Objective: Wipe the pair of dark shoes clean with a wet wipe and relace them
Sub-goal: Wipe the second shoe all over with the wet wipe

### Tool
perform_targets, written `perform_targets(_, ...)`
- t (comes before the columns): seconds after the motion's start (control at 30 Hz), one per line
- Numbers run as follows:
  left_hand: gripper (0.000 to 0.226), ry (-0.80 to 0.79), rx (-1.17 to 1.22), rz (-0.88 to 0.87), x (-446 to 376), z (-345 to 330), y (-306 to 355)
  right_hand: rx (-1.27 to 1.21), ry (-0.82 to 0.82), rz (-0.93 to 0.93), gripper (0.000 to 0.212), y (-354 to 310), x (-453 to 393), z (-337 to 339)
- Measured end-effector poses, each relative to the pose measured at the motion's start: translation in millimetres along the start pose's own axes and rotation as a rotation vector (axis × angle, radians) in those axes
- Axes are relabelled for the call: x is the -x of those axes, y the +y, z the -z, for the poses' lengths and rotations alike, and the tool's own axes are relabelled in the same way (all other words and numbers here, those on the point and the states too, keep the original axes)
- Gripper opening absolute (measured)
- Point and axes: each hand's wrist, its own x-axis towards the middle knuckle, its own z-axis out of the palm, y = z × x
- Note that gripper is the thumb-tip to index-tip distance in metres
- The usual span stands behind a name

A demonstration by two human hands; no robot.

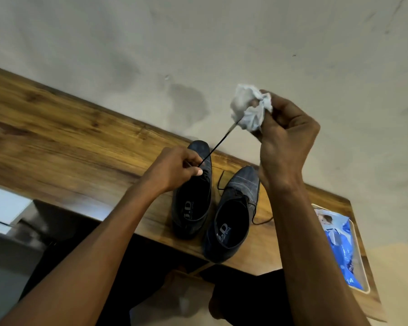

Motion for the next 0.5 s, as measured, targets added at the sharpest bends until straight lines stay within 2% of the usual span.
perform_targets(0.13, 0.007, 0.060, -0.002, -0.089, -3, -5, 1, -0.054, 0.019, 0.069, 0.022, -17, -5, 6)
perform_targets(0.2, 0.011, 0.156, 0.020, -0.043, -7, -7, -1, -0.058, 0.034, 0.079, 0.023, -19, -6, 10)
perform_targets(0.3, 0.012, 0.340, 0.070, 0.115, -13, -5, -5, -0.045, 0.050, 0.050, 0.024, -12, -7, 17)
perform_targets(0.4, 0.015, 0.480, 0.141, 0.065, -13, 2, -6, -0.021, 0.058, 0.005, 0.023, 0, -8, 25)
perform_targets(0.43, 0.014, 0.460, 0.149, 0.019, -12, 3, -4, -0.009, 0.060, -0.009, 0.022, 5, -8, 28)
perform_targets(0.5, 0.011, 0.312, 0.083, -0.105, -9, 2, 1, 0.027, 0.060, -0.034, 0.023, 17, -7, 34)
